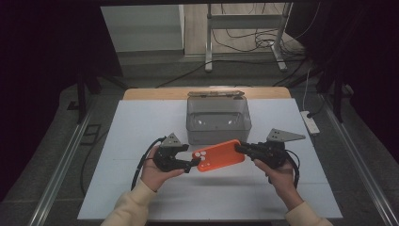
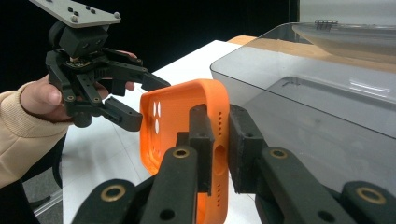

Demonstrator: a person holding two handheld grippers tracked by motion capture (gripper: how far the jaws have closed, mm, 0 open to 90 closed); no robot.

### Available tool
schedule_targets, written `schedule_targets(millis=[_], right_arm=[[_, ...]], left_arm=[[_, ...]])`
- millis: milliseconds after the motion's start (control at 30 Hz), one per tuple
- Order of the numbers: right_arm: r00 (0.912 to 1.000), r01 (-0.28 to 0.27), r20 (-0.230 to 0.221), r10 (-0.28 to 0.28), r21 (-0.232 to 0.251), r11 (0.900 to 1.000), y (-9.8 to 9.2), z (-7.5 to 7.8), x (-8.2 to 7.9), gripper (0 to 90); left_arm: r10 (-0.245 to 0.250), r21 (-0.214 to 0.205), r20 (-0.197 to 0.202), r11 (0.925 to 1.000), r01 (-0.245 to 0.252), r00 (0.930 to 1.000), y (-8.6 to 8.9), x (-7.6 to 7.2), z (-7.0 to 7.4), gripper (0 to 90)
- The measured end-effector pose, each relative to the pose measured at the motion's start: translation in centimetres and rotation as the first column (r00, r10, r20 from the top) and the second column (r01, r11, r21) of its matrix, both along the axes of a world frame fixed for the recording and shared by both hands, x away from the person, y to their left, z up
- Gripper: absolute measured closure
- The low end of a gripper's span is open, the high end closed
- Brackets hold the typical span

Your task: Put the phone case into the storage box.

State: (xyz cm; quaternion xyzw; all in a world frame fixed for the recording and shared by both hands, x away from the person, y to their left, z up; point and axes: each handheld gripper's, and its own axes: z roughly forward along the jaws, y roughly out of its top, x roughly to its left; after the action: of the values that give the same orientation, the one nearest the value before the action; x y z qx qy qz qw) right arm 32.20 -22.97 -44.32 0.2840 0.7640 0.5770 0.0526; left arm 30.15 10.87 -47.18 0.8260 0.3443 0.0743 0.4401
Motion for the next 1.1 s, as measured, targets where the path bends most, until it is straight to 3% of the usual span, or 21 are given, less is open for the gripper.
schedule_targets(millis=[433, 800, 867, 1000, 1100], right_arm=[[1.0, -0.001, -0.002, 0.001, -0.001, 1.0, 0.0, -0.1, 0.0, 80.6], [0.9999, -0.01, -0.008, 0.01, -0.004, 0.9999, 0.2, -0.2, 0.0, 80.6], [0.9999, -0.011, -0.008, 0.011, -0.004, 0.9999, 0.2, -0.3, 0.0, 80.6], [0.9999, -0.013, -0.006, 0.013, -0.006, 0.9999, 0.3, -0.3, -0.1, 80.6], [0.9999, -0.013, -0.008, 0.013, -0.013, 0.9998, 0.3, -0.4, 0.0, 80.6]], left_arm=[[-0.036, -0.022, -0.032, 0.9991, 0.036, 0.9988, -0.4, 0.1, -0.7, 28.8], [-0.039, -0.006, -0.051, 0.9992, 0.039, 0.9979, -1.0, 0.2, -1.4, 28.6], [-0.053, -0.011, -0.059, 0.9986, 0.052, 0.9969, -1.0, 0.3, -1.4, 34.9], [-0.104, -0.015, -0.094, 0.9946, 0.103, 0.9902, -1.0, 0.3, -1.4, 65.2], [-0.105, -0.007, -0.105, 0.9945, 0.105, 0.9889, -0.9, 0.3, -1.3, 72.3]])
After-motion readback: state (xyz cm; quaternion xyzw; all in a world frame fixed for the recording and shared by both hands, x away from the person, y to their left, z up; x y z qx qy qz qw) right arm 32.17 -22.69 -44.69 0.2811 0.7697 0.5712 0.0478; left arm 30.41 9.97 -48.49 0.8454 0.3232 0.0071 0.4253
